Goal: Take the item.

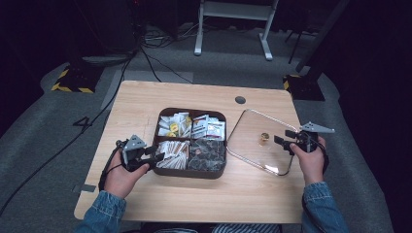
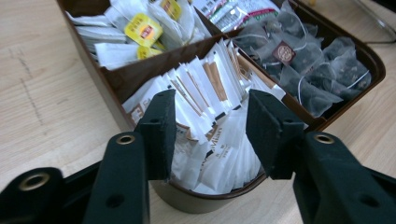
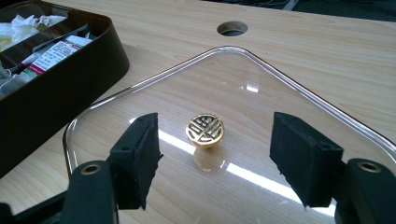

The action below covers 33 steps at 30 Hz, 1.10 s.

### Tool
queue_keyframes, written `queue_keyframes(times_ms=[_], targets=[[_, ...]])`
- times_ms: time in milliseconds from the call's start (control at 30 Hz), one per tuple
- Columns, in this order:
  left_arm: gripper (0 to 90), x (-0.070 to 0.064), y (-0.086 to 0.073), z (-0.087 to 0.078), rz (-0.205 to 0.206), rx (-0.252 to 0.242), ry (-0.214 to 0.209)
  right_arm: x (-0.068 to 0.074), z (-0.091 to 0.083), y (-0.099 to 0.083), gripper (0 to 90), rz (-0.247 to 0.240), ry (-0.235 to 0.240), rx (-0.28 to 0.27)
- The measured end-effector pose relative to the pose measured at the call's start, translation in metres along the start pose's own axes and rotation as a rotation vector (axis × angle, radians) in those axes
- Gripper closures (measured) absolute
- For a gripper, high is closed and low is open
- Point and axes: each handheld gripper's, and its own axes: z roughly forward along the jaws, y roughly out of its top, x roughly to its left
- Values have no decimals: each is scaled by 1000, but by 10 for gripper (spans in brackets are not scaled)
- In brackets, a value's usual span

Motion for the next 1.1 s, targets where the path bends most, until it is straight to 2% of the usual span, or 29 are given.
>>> queue_keyframes(times_ms=[100,267,300,433,500,567,733,833,933,1100], targets=[[567,-3,2,8,14,50,-2,-1,-3,-2,339,6,-2,-1],[595,-6,1,17,40,118,38,-2,-8,-5,337,14,-10,-3],[604,-7,1,19,54,136,59,-1,-8,-5,336,15,-10,-4],[641,-7,0,23,80,169,88,0,-7,-4,336,8,-5,-4],[649,-7,-1,25,79,180,99,1,-7,-4,337,5,-5,-2],[684,-5,-3,26,85,180,102,1,-6,-4,337,4,-3,0],[835,-4,-4,27,100,190,119,2,-5,-5,339,-3,0,3],[879,-2,-3,26,110,179,124,3,-5,-5,340,-3,3,5],[892,-2,-3,23,94,145,107,3,-4,-5,341,-2,3,8],[895,-4,2,15,95,82,85,3,-3,-5,341,-3,3,12]])
